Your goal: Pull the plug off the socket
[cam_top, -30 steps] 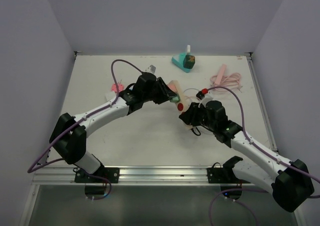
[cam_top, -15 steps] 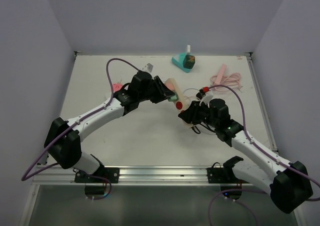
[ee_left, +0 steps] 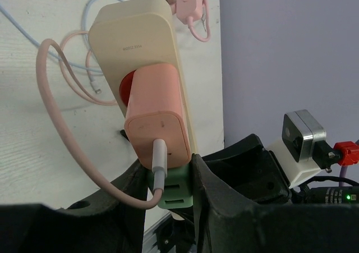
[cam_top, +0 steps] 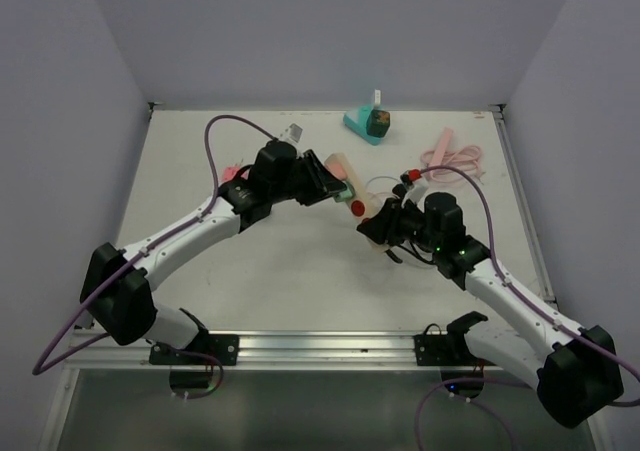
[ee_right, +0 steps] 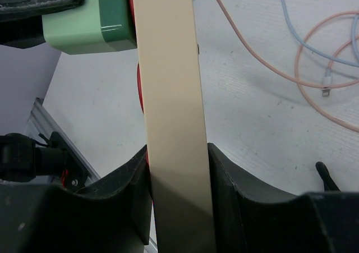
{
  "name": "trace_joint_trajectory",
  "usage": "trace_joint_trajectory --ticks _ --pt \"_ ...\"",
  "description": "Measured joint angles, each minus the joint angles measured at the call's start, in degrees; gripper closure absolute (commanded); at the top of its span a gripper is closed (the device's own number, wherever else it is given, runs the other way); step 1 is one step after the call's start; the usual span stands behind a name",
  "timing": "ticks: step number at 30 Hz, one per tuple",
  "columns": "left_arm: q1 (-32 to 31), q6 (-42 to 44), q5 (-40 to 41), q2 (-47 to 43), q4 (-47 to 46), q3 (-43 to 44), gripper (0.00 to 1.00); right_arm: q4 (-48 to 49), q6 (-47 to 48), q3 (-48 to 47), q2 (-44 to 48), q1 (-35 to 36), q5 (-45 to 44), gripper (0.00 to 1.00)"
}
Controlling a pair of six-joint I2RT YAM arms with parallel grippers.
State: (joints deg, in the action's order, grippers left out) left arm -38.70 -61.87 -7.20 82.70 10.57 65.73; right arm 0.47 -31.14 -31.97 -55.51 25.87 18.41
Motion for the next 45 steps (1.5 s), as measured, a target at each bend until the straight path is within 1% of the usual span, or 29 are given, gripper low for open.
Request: trace_joint_trajectory --ticks 6,8,10,12,14,18,19,20,21,22,23,25,26,29,33,36,40,45 --pt "1.9 1.4 -2.6 -3.2 1.6 0.0 1.0 -0.9 1.3 -2.2 0.0 -1.4 3.5 1.0" --pt "3.2 2.4 -2.8 -4.8 2.3 0.0 1.0 -2.0 1.6 -3.0 0.0 -2.4 3.4 1.0" --pt "6.2 4.0 -1.4 -7.9 5.3 0.1 1.0 -6.3 0.6 -3.1 -0.2 -5.9 -3.7 1.0" --pt "9.6 5.2 0.7 -11.2 7.0 0.2 1.0 -10.1 -0.4 -3.1 -1.6 -11.9 -10.8 1.0" --pt "11.0 5.7 1.7 -13.6 7.6 0.7 1.0 -13.5 -1.1 -3.1 -2.6 -14.2 -16.1 1.0" --pt "10.6 6.1 0.9 -14.7 7.6 1.0 0.99 -16.1 -0.9 -3.1 -2.5 -13.4 -17.2 1.0" --pt "10.5 6.1 0.3 -14.6 7.4 0.9 0.91 -16.1 -0.7 -3.1 -2.3 -13.2 -16.7 1.0" --pt "10.5 6.1 -0.2 -14.4 7.0 0.6 0.72 -16.2 -0.6 -3.2 -2.2 -13.1 -16.0 1.0" --pt "10.4 6.4 -0.8 -14.3 6.5 0.2 0.63 -16.2 -0.5 -3.3 -2.0 -13.1 -15.6 1.0" --pt "10.1 6.2 -1.2 -14.0 6.3 -0.1 0.57 -16.2 -0.3 -3.5 -1.8 -13.0 -15.0 1.0" --pt "9.7 6.0 -1.4 -13.6 5.9 -0.4 0.44 -16.1 -0.3 -3.7 -1.5 -13.1 -14.3 1.0" --pt "7.7 5.5 -1.4 -12.0 4.9 -0.7 0.31 -15.8 -0.3 -4.1 -1.0 -13.0 -12.8 1.0" --pt "6.4 5.4 -1.6 -10.8 4.2 -0.7 0.19 -15.6 -0.3 -4.2 -0.9 -13.0 -12.2 1.0" --pt "2.3 4.2 -1.7 -6.8 1.9 -0.6 0.07 -15.2 -0.4 -4.5 -0.7 -12.4 -10.1 1.0" --pt "-2.0 3.5 -1.7 0.7 0.2 1.0 0.06 -15.1 -0.3 -4.5 -0.2 -10.5 -8.6 1.0" --pt "-3.6 2.4 -1.6 6.4 -0.7 3.8 0.07 -15.1 -0.4 -4.5 0.6 -9.0 -7.9 1.0" --pt "-4.5 1.0 -1.6 11.5 -2.0 7.6 0.14 -15.1 -0.9 -4.5 1.9 -7.0 -7.9 1.0" --pt "-5.4 -0.6 -1.0 14.2 -4.2 9.5 0.2 -15.0 -1.3 -4.7 2.3 -4.2 -8.2 1.0"
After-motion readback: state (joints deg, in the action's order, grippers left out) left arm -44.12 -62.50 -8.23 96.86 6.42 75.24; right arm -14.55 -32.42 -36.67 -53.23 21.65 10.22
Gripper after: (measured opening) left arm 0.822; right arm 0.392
